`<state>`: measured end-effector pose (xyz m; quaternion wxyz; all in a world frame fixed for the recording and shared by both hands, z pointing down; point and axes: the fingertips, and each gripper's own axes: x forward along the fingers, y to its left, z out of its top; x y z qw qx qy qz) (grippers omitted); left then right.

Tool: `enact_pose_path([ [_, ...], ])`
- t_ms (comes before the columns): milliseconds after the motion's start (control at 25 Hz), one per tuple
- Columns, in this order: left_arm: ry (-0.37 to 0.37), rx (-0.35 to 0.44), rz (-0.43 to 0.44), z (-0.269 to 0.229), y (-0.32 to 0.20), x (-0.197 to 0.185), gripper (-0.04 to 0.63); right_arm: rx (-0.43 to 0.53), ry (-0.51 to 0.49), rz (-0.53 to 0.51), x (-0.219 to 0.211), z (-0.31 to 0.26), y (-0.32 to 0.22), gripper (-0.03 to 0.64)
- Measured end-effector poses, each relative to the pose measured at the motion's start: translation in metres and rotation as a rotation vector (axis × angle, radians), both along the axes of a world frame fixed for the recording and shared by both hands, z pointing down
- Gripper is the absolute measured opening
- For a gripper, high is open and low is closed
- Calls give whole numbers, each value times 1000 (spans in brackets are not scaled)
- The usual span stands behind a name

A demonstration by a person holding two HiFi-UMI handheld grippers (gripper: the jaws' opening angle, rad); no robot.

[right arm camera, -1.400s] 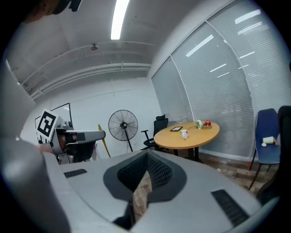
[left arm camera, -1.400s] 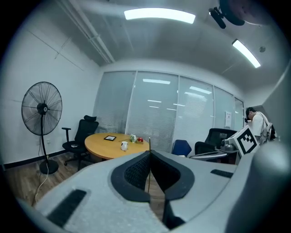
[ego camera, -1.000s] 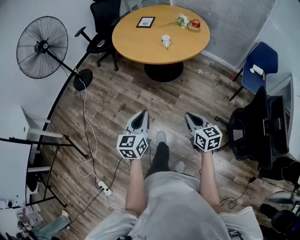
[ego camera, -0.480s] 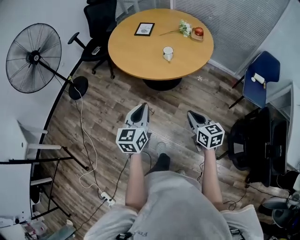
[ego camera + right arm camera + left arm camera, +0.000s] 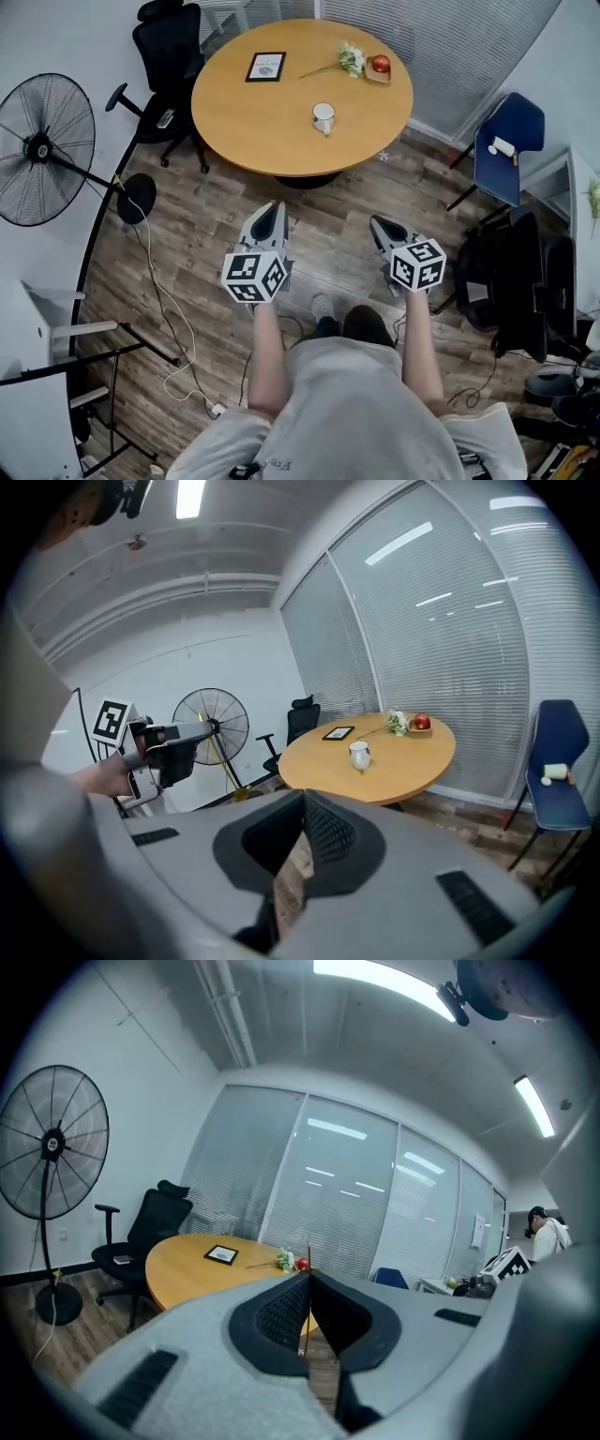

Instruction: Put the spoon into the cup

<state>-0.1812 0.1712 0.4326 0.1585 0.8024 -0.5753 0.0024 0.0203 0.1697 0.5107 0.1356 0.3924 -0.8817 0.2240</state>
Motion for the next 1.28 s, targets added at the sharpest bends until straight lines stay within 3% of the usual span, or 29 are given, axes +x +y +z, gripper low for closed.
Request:
enact_pose_path([
  [320,15,8,1,0,-15,-26,9,6,-7,29,-12,-5,-27,-3],
  [680,-17,22,-12,-6,-53,-43,9,16,-68,24,-33,-10,-85,-3],
  [1280,-59,27,-12,-28,-201,-42,9,32,-116,14,-38,-33,-238,-3],
])
